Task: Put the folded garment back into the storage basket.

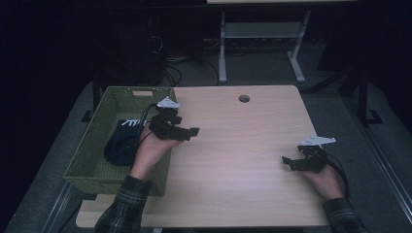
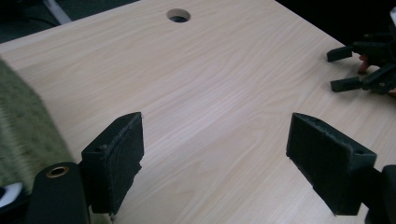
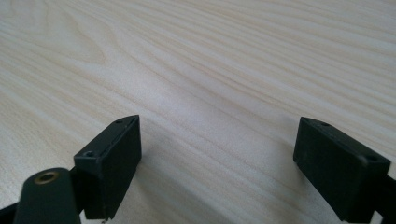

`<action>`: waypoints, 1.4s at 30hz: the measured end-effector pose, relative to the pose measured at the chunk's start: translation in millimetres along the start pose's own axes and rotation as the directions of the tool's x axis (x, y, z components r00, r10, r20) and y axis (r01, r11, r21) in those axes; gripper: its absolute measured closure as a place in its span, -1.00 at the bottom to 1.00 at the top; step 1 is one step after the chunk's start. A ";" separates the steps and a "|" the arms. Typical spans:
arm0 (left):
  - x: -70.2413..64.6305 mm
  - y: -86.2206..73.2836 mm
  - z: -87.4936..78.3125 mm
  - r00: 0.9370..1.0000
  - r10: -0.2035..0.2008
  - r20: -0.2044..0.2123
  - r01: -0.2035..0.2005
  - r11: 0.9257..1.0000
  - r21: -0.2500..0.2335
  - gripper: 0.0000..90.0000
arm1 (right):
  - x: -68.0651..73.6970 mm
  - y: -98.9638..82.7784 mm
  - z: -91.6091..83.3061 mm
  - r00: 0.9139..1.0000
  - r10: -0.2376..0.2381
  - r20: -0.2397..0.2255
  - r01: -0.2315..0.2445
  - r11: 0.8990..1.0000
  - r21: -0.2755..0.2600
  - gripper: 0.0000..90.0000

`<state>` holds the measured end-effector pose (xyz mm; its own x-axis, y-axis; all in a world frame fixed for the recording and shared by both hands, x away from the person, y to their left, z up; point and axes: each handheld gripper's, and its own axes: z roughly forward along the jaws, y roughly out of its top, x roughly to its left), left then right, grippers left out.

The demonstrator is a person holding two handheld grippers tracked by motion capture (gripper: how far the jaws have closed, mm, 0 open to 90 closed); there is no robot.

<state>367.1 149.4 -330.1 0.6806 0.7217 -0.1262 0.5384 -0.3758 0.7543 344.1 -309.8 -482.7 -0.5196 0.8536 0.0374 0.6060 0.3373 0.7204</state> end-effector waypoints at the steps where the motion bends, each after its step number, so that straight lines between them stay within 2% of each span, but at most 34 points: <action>1: -3.5 -0.5 3.6 1.000 0.009 0.005 -0.009 1.000 0.003 -0.59 | 0.0 0.0 -0.1 1.000 0.000 0.000 0.000 1.000 0.001 -0.67; 12: -31.4 -12.1 37.2 0.998 0.041 0.037 -0.042 0.999 0.022 -0.59 | 0.0 0.0 0.0 1.000 0.000 0.000 0.000 1.000 0.000 -0.67; 24: -45.1 -31.2 63.8 0.996 0.083 0.035 -0.085 0.995 0.054 -0.59 | -0.1 0.0 0.0 1.000 -0.001 0.000 0.001 1.000 0.001 -0.67; 27: -47.9 -37.3 70.8 0.996 0.082 0.035 -0.084 0.995 0.057 -0.59 | 0.0 -0.1 0.0 1.000 -0.001 0.000 0.001 1.000 0.000 -0.67; 33: -49.3 -51.8 85.2 0.993 0.114 0.016 -0.115 0.989 0.088 -0.59 | 0.1 -0.1 -0.1 1.000 0.000 -0.001 0.000 1.000 0.001 -0.67; 34: -50.4 -54.6 87.9 0.994 0.109 0.015 -0.109 0.990 0.091 -0.60 | 0.2 0.0 -0.1 1.000 0.000 -0.002 0.000 1.000 0.001 -0.67; 42: -54.0 -71.2 105.6 0.987 0.159 0.004 -0.158 0.977 0.140 -0.60 | 0.2 -0.1 -0.1 1.000 -0.001 -0.002 0.001 1.000 0.001 -0.67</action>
<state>344.5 75.8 -445.0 0.7596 0.6503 -0.0073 0.4884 -0.5630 0.6667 343.9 -309.8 -482.7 -0.5217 0.8523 0.0380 0.6059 0.3388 0.7198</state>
